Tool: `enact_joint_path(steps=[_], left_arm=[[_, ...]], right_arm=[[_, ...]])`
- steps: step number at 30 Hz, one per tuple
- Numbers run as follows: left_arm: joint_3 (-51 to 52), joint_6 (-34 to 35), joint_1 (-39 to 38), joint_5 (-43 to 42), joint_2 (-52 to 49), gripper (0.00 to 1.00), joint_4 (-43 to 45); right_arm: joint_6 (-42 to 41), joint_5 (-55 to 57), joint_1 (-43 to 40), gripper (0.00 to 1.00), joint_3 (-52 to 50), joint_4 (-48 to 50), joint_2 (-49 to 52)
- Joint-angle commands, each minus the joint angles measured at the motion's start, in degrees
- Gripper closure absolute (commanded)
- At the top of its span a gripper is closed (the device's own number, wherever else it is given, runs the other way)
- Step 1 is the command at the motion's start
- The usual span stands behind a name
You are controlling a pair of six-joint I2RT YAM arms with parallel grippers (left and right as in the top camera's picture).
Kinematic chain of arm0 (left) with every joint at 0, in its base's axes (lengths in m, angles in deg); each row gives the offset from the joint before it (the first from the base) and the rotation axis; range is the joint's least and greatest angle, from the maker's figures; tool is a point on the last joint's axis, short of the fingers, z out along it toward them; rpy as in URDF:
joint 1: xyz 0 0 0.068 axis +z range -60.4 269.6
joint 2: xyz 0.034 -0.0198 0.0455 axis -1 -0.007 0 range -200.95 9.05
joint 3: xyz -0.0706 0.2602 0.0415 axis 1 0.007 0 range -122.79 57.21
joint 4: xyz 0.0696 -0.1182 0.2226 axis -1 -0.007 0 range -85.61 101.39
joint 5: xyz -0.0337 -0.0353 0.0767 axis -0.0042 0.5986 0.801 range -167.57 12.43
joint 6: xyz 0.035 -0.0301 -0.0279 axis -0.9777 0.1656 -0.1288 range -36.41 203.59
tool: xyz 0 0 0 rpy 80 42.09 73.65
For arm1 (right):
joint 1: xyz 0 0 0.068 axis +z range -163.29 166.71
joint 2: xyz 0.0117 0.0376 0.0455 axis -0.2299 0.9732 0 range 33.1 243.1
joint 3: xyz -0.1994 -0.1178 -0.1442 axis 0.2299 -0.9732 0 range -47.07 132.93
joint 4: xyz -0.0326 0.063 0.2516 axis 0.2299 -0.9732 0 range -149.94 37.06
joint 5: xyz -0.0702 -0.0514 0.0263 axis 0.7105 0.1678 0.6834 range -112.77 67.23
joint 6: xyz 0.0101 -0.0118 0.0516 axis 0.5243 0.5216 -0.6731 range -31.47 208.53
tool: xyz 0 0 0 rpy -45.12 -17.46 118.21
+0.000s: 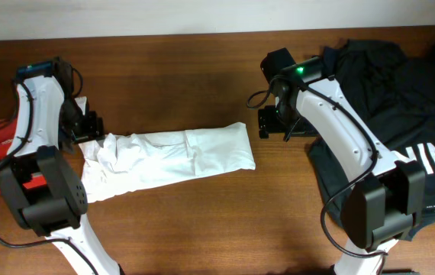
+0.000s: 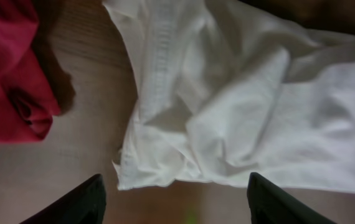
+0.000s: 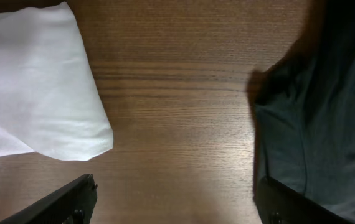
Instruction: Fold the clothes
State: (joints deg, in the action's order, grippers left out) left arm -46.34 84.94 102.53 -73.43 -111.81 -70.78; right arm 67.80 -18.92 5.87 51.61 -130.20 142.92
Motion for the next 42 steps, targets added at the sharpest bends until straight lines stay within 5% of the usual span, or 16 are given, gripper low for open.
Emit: enact_joint_path(steps=[1, 18, 21, 23, 26, 33, 42], left_arm=[[5.4, 0.0, 0.4, 2.3, 0.8, 0.25, 4.0], [25.2, 0.0, 1.1, 1.6, 0.5, 0.23, 27.1], [26.9, 0.0, 1.1, 1.0, 0.5, 0.41, 28.1], [27.4, 0.0, 1.1, 1.0, 0.5, 0.70, 28.1], [27.3, 0.5, 1.1, 1.1, 0.5, 0.89, 27.8], [16.8, 0.6, 2.9, 3.0, 0.6, 0.99, 18.0], [-6.2, 4.7, 3.6, 0.7, 0.6, 0.99, -2.1]], right_arm=[[-0.6, 1.3, 0.0, 0.15, 0.6, -0.2, -0.7], [-0.6, 1.4, -0.1, 0.15, 0.6, -1.4, -0.7], [-0.6, 1.4, -0.1, 0.15, 0.6, -1.4, -0.7], [-0.6, 1.4, -0.1, 0.15, 0.6, -1.4, -0.7], [-0.6, 1.4, -0.1, 0.15, 0.6, -1.4, -0.7], [-0.6, 2.7, -0.2, 0.15, 0.6, -1.5, -0.7], [-0.5, 2.9, -3.1, 0.13, 0.6, -1.5, -0.7]])
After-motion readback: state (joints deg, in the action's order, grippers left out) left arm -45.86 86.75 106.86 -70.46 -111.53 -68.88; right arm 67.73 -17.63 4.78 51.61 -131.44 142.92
